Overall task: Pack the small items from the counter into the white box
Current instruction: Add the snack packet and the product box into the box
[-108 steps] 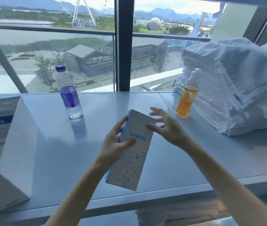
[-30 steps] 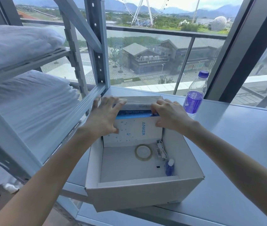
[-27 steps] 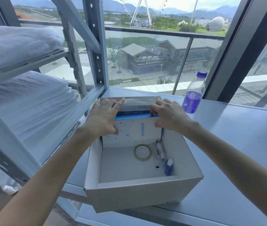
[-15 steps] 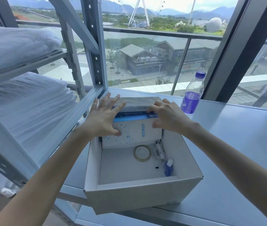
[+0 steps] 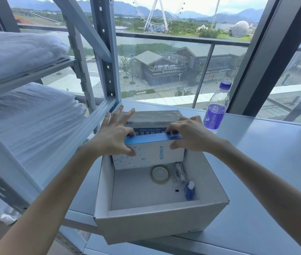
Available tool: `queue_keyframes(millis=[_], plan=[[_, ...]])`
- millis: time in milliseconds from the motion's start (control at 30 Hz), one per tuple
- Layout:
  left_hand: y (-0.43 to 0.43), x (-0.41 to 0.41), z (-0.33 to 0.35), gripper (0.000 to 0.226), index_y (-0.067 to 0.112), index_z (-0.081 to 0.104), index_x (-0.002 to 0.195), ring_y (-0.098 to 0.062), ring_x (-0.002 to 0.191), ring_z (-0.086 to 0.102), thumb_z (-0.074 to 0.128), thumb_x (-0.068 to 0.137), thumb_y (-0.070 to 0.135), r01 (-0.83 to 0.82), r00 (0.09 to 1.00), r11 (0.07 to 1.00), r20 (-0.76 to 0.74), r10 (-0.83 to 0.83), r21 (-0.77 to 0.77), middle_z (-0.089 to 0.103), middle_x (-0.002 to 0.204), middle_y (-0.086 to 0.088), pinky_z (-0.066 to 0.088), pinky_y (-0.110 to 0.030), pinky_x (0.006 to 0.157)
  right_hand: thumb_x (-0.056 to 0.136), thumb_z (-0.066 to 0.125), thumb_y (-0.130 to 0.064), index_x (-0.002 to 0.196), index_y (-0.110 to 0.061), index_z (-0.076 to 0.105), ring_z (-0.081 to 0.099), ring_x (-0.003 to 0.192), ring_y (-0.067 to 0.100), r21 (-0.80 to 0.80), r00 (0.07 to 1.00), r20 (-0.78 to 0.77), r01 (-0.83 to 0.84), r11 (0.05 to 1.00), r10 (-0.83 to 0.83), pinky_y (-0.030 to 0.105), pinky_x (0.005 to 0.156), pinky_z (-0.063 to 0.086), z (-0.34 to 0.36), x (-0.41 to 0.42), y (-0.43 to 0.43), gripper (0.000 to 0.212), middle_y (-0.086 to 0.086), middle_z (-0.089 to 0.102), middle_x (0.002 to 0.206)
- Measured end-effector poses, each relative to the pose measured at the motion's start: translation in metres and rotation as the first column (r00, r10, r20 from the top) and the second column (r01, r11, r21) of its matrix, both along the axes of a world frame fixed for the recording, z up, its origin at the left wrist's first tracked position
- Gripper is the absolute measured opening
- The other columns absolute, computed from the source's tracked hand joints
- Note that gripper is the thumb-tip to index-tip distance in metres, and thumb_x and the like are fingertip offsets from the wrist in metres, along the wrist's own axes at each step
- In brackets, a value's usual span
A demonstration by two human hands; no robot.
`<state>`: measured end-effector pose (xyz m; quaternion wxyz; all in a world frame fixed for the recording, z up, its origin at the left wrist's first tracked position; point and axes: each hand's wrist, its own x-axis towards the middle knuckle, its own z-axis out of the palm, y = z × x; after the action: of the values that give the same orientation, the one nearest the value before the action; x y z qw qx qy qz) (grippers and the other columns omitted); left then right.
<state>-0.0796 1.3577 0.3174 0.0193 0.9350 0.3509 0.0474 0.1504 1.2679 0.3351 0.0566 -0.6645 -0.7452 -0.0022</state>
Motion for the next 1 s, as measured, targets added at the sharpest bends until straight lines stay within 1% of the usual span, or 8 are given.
queue_keyframes(millis=[67,133,267,367,567,733,867,1000], plan=[[-0.004,-0.005,0.002,0.049,0.034,0.065,0.107,-0.018,0.135,-0.033,0.071,0.065,0.058,0.024,1.000,0.998,-0.002,-0.024,-0.050,-0.018,0.155,0.007,-0.020,-0.049,0.110,0.074,0.071,-0.046,0.117,-0.027,0.057,0.045,0.105,0.011,-0.037,1.000,0.000,-0.007,0.999,0.007,0.039,0.097,0.020,0.001,0.002,-0.005,0.049,-0.007,0.061,0.107],[-0.010,-0.005,0.003,0.043,0.036,0.065,0.105,-0.020,0.134,-0.037,0.070,0.068,0.057,0.013,0.997,0.999,-0.082,-0.016,-0.037,-0.023,0.154,0.008,-0.021,-0.051,0.108,0.075,0.068,-0.050,0.117,-0.029,0.057,0.044,0.096,0.010,-0.099,0.999,0.046,-0.010,0.995,0.015,0.040,0.098,0.022,-0.001,0.000,-0.007,0.048,-0.009,0.060,0.101],[-0.011,0.004,-0.001,0.042,0.034,0.067,0.103,-0.026,0.135,-0.035,0.066,0.070,0.060,-0.053,0.968,0.995,-0.239,0.072,0.082,-0.023,0.154,0.007,-0.021,-0.053,0.108,0.077,0.067,-0.047,0.115,-0.029,0.060,0.054,0.093,0.017,-0.126,0.996,0.085,0.017,0.992,-0.007,0.040,0.085,0.028,-0.005,-0.007,-0.001,0.043,-0.006,0.065,0.103],[-0.007,0.010,-0.003,0.045,0.033,0.067,0.103,-0.030,0.136,-0.031,0.065,0.069,0.063,-0.081,0.949,0.990,-0.294,0.112,0.117,-0.023,0.154,0.006,-0.019,-0.054,0.107,0.077,0.068,-0.043,0.111,-0.027,0.061,0.053,0.090,0.018,-0.157,0.996,0.085,0.033,0.987,-0.019,0.041,0.083,0.031,-0.004,-0.009,0.004,0.038,-0.004,0.064,0.101],[-0.009,0.012,-0.004,0.049,0.030,0.054,0.105,-0.031,0.138,-0.023,0.064,0.071,0.064,-0.111,0.949,0.978,-0.274,0.157,0.177,-0.019,0.155,0.005,-0.012,-0.053,0.112,0.081,0.065,-0.034,0.116,-0.029,0.057,0.046,0.113,0.018,-0.086,0.984,0.171,0.072,0.994,-0.056,0.047,0.094,0.027,-0.005,-0.012,0.005,0.037,-0.006,0.056,0.118],[-0.011,0.017,-0.005,0.059,0.024,0.049,0.116,-0.035,0.139,-0.018,0.060,0.074,0.065,-0.097,0.926,0.959,-0.328,0.186,0.267,-0.017,0.155,-0.002,-0.006,-0.056,0.112,0.082,0.060,-0.024,0.117,-0.028,0.054,0.048,0.114,0.020,-0.092,0.972,0.221,0.102,0.990,-0.080,0.049,0.095,0.027,-0.006,-0.016,0.004,0.035,-0.005,0.056,0.119],[-0.009,0.013,-0.006,0.066,0.023,0.042,0.120,-0.034,0.139,-0.018,0.059,0.073,0.067,-0.080,0.941,0.975,-0.306,0.142,0.208,-0.018,0.154,-0.002,-0.003,-0.054,0.113,0.081,0.055,-0.016,0.113,-0.025,0.056,0.053,0.106,0.021,-0.154,0.980,0.174,0.126,0.980,-0.099,0.049,0.091,0.027,-0.004,-0.019,0.007,0.033,-0.002,0.059,0.115],[-0.012,0.010,-0.004,0.062,0.028,0.043,0.120,-0.031,0.139,-0.023,0.064,0.072,0.062,-0.086,0.952,0.988,-0.283,0.118,0.125,-0.022,0.153,0.000,-0.005,-0.053,0.113,0.083,0.060,-0.024,0.120,-0.026,0.053,0.049,0.112,0.019,-0.186,0.979,0.195,0.093,0.978,-0.056,0.048,0.091,0.029,-0.004,-0.016,0.000,0.037,-0.003,0.055,0.118]])
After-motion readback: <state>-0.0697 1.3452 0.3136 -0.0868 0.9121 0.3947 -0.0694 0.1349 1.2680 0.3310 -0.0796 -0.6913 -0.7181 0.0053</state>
